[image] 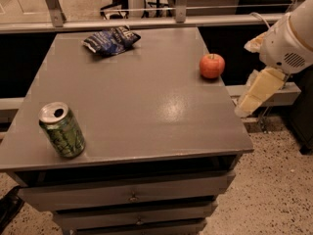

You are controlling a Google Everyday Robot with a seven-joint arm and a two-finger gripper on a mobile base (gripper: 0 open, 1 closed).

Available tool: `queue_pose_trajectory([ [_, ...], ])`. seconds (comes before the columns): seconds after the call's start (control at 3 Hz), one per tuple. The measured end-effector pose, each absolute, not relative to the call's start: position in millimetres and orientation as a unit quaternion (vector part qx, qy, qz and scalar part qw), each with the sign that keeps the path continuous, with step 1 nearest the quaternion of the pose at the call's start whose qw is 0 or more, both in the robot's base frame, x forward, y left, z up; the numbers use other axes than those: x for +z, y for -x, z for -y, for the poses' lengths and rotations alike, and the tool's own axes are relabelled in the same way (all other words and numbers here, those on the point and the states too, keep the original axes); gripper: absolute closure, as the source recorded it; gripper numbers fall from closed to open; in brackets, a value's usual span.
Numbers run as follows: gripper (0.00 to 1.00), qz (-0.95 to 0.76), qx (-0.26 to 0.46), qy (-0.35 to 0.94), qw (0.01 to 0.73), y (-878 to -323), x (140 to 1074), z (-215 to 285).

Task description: Move apple near blue chip bag

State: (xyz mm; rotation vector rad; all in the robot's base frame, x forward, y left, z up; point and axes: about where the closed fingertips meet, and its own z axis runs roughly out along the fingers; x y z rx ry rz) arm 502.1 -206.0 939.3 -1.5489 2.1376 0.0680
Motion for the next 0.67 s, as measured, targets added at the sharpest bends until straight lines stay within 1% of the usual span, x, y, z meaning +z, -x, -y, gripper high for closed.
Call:
queue_pose_trajectory([
  [0.33,0.0,-0.782,0.067,0.529,0.324,-579.4,923.4,196.0],
  [0.67,0.0,-0.784,0.086,0.497,0.363,-622.6,915.4,196.1],
])
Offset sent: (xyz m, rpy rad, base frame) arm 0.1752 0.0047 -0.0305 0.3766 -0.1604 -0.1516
